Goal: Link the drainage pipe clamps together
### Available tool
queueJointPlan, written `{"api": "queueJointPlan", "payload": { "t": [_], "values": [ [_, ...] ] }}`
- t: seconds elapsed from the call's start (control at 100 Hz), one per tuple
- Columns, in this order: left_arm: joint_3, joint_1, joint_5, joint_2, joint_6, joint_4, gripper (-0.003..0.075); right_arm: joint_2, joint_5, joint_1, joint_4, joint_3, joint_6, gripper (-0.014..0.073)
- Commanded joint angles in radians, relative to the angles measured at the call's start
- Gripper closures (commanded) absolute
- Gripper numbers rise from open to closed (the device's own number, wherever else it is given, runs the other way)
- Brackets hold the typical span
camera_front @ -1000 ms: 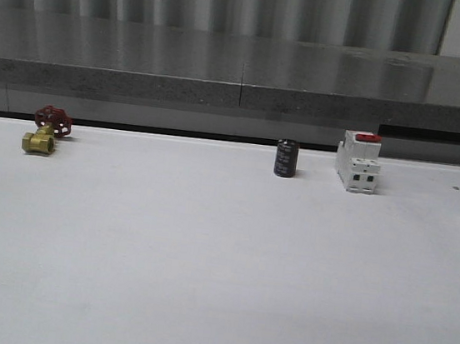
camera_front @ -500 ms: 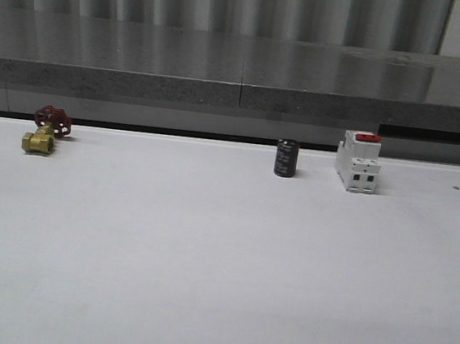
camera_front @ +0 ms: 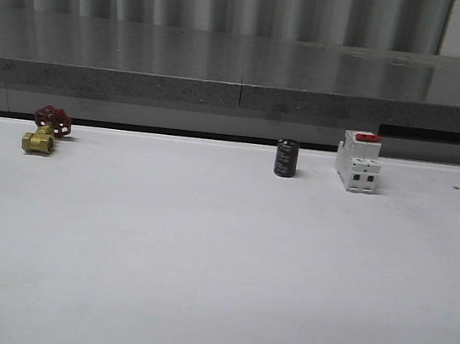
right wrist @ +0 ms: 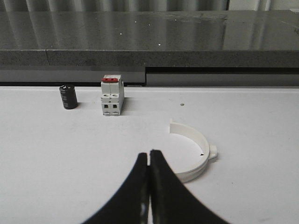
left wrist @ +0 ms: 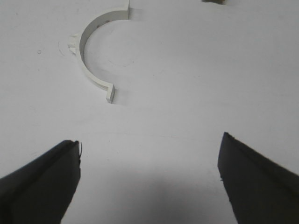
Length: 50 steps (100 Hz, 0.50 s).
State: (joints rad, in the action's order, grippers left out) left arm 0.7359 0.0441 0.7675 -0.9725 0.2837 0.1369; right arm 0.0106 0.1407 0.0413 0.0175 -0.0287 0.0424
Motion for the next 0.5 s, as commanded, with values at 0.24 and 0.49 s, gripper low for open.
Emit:
{"api": "queueJointPlan", "payload": {
  "t": [0.24, 0.49],
  "values": [
    [0.296, -0.079, 0.048, -0.355, -0.118, -0.015, 0.0122, 0.016, -0.085, -0.008, -0.003, 0.02, -0.008, 0.0661],
    [0.454, -0.191, 0.057, -0.584, -0.326, -0.105, 0.0122, 0.016, -0.085, -0.008, -0.003, 0.02, -0.008, 0.0661]
  ]
}}
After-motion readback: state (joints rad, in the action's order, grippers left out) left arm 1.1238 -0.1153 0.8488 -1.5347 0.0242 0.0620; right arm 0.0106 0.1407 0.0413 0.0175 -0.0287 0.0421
